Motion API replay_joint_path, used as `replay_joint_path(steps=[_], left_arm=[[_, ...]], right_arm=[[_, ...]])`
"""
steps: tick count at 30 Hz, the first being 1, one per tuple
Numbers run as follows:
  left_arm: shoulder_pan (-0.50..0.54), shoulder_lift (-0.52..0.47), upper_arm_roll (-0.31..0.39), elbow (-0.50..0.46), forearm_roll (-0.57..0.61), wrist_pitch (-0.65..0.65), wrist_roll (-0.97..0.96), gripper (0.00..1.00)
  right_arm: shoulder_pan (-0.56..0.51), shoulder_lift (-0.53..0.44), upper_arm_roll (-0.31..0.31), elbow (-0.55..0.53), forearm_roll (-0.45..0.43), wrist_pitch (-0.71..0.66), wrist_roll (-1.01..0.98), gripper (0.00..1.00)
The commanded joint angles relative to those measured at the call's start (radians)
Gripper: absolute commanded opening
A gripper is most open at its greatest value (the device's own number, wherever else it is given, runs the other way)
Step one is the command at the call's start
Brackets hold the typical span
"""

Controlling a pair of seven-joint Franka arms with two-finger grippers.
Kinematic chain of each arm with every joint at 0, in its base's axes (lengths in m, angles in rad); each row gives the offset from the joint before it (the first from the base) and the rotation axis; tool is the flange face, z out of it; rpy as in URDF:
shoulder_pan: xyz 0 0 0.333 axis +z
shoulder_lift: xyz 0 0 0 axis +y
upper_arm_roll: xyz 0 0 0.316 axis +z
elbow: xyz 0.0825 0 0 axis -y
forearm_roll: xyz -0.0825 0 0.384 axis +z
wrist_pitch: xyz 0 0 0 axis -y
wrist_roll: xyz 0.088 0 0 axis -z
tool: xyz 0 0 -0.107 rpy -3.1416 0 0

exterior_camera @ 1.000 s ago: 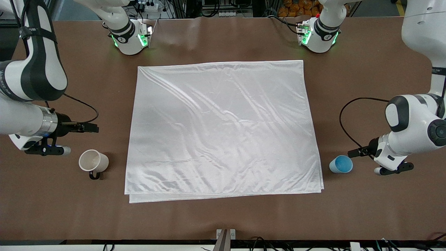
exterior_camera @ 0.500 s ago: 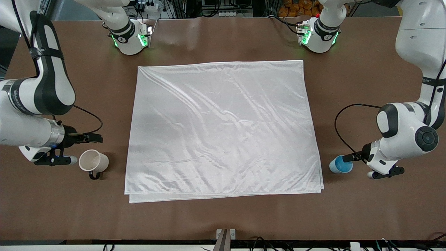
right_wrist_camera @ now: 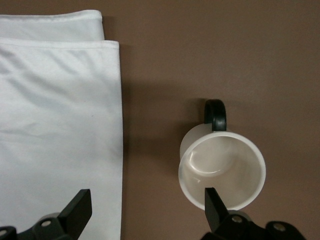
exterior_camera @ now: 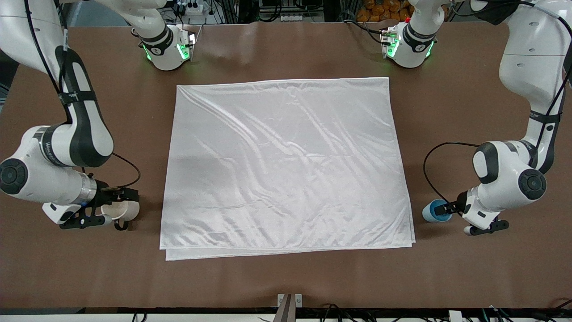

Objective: Place blue cup into white mug on cloth

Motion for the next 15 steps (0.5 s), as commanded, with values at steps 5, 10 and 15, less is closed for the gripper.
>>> replay_joint_path(steps=[5, 10, 15], left_arm=[[-0.003, 0.007, 0.001, 0.021, 0.015, 0.005, 0.011, 0.0], [0.003, -0.014, 0.0, 0.019, 0.021, 0.003, 0.008, 0.0], [0.002, -0.073, 0.0, 0.015, 0.021, -0.034, 0.006, 0.0]], right_arm=[[-0.021, 0.051, 0.008, 0.024, -0.08, 0.081, -0.018, 1.0], [-0.03, 0.07, 0.008, 0.024, -0.106, 0.124, -0.018, 1.0], [-0.033, 0.093, 0.008, 0.024, -0.109, 0.177, -0.018, 1.0]])
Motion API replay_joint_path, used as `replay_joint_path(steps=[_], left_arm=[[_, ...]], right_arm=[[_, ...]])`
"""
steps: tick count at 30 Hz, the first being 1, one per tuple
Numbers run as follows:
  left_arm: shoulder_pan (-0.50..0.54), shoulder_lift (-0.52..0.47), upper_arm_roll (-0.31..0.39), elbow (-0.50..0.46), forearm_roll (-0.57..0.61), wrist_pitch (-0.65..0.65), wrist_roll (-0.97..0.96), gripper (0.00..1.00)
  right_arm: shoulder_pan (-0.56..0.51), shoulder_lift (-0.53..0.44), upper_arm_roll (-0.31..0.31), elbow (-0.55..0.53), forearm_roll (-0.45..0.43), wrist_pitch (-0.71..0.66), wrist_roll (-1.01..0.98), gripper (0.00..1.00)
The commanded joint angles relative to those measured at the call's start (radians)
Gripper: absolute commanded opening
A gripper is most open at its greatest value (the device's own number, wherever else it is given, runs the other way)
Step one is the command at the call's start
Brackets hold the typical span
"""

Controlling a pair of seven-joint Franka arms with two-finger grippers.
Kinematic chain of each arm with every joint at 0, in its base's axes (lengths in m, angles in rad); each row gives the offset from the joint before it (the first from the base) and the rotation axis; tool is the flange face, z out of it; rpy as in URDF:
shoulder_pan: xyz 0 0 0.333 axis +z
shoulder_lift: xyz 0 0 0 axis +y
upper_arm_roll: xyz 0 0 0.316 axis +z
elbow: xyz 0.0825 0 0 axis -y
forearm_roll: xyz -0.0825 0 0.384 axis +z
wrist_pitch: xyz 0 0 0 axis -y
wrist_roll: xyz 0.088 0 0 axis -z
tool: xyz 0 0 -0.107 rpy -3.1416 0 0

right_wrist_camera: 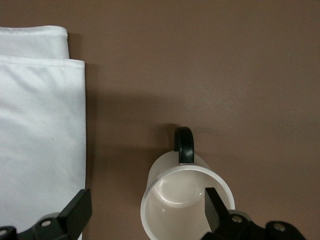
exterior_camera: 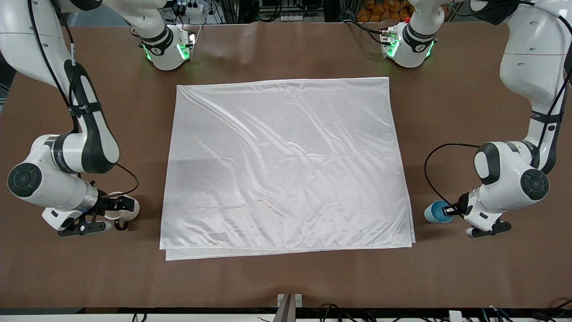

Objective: Place blue cup into white mug on cloth

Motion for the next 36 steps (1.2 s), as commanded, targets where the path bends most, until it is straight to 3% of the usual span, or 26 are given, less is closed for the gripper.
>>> replay_joint_path(steps=[1, 16, 29, 36], left_arm=[[0.0, -0.077, -0.001, -0.01, 0.021, -0.051, 0.006, 0.0], [-0.003, -0.301, -0.027, -0.003, 0.019, -0.289, 0.008, 0.0], [-0.004, -0.425, -0.077, 0.006, 0.002, -0.389, -0.003, 0.0], [0.002, -0.451, -0.114, 0.013, 0.001, -0.42, -0.003, 0.0]], right_arm=[[-0.012, 0.04, 0.009, 0.024, -0.025, 0.05, -0.011, 1.0], [-0.037, 0.085, 0.01, 0.024, -0.114, 0.172, -0.012, 1.0], [-0.04, 0.115, 0.01, 0.019, -0.107, 0.215, -0.009, 0.99], [-0.038, 0.132, 0.01, 0.013, -0.104, 0.236, -0.009, 0.74]])
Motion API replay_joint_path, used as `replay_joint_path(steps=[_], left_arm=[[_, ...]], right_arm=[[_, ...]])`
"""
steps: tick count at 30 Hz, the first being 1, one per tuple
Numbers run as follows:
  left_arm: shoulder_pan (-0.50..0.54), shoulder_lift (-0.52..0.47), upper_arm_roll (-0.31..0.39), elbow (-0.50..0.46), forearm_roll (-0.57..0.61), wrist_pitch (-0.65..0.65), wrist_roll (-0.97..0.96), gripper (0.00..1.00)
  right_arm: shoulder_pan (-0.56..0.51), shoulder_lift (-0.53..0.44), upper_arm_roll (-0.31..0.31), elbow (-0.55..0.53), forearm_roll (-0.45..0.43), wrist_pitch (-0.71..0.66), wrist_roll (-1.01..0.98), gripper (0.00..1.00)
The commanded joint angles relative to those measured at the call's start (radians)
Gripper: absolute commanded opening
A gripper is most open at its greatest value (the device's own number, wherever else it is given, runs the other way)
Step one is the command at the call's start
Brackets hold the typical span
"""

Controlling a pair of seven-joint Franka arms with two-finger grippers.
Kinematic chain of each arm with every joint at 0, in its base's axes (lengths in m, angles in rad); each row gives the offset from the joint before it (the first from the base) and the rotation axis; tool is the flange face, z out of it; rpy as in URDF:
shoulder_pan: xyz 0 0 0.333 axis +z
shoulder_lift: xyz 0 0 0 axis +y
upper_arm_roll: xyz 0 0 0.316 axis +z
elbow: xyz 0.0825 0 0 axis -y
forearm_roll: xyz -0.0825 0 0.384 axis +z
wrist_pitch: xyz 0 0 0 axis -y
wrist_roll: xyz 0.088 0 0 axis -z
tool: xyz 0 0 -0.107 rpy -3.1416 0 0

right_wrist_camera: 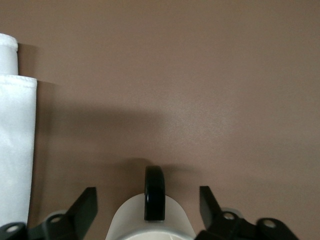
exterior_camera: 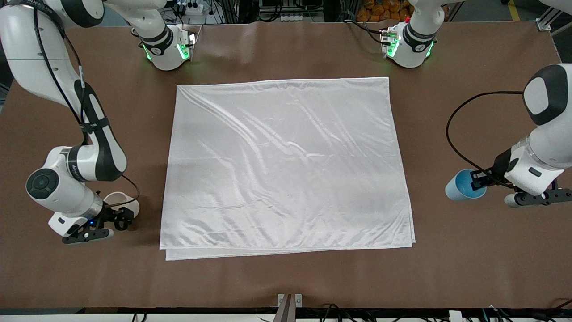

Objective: Place blue cup into white mug on cloth

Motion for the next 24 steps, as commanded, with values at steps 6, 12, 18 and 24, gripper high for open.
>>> replay_joint_path(steps=[6, 12, 18, 24], left_arm=[[0.007, -0.051, -0.031, -0.008, -0.009, -0.047, -0.004, 0.0], [0.007, -0.059, -0.029, -0.008, -0.032, -0.058, -0.004, 0.0], [0.007, -0.059, -0.029, -0.008, -0.035, -0.059, -0.004, 0.0], [0.004, -0.057, -0.031, 0.004, -0.042, -0.061, -0.004, 0.0]], right_arm=[[-0.009, 0.032, 0.011, 0.011, -0.016, 0.032, -0.004, 0.4], [0.001, 0.032, 0.011, 0.01, -0.016, 0.031, -0.007, 0.13], [0.011, 0.028, 0.014, 0.005, -0.016, 0.021, -0.017, 0.02], [0.037, -0.001, 0.02, 0.008, -0.015, -0.009, -0.012, 0.02]])
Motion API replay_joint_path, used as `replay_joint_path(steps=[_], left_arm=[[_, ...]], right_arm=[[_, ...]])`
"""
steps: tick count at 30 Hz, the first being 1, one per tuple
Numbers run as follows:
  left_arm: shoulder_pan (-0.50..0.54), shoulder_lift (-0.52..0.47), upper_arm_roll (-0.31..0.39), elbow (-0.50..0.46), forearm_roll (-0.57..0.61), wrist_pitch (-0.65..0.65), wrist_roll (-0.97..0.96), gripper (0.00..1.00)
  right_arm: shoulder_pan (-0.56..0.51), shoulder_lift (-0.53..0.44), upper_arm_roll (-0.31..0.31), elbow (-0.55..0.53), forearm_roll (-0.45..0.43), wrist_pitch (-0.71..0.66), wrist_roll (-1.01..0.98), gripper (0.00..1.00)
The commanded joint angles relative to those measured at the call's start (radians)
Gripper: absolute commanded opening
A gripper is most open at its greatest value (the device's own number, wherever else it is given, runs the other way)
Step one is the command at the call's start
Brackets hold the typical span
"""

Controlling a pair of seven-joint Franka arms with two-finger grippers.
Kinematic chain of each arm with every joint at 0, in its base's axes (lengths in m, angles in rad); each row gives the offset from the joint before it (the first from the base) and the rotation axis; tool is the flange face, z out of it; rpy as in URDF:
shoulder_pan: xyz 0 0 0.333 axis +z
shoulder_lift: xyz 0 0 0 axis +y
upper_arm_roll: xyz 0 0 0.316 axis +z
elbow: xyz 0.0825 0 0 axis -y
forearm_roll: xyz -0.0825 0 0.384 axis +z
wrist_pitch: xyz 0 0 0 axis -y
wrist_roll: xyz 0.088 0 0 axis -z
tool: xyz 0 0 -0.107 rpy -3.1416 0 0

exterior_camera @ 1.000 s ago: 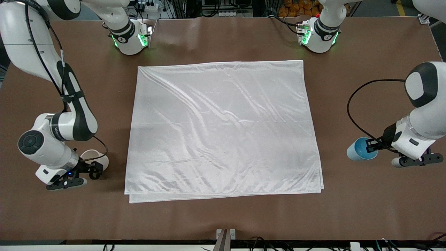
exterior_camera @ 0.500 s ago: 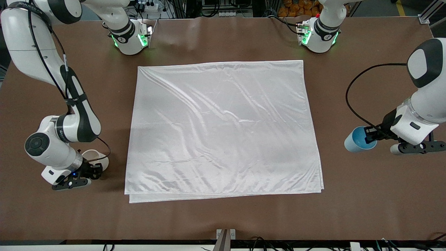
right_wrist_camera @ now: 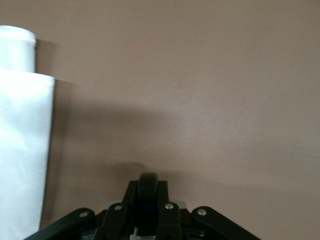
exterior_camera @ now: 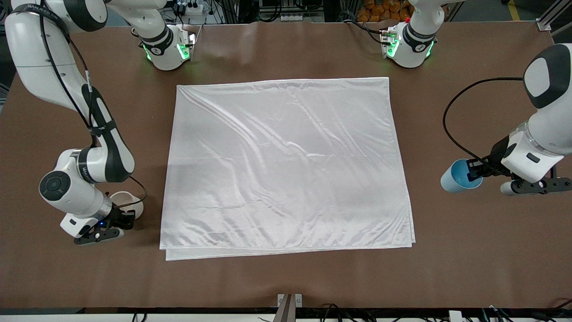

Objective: Place blue cup into white mug on cloth

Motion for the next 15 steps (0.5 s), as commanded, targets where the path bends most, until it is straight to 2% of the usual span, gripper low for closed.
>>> replay_joint_path(steps=[1, 10, 15], left_arm=[[0.006, -0.018, -0.006, 0.004, -0.037, -0.017, -0.003, 0.0], [0.006, -0.018, -0.012, 0.015, -0.062, -0.025, -0.004, 0.0], [0.004, -0.016, -0.013, 0.02, -0.062, -0.034, -0.004, 0.0]], right_arm=[[0.023, -0.029, 0.01, 0.012, -0.012, -0.055, -0.002, 0.02], [0.051, -0.068, 0.016, 0.04, -0.004, -0.154, 0.023, 0.01], [0.057, -0.071, 0.065, 0.097, 0.057, -0.238, 0.09, 0.01]])
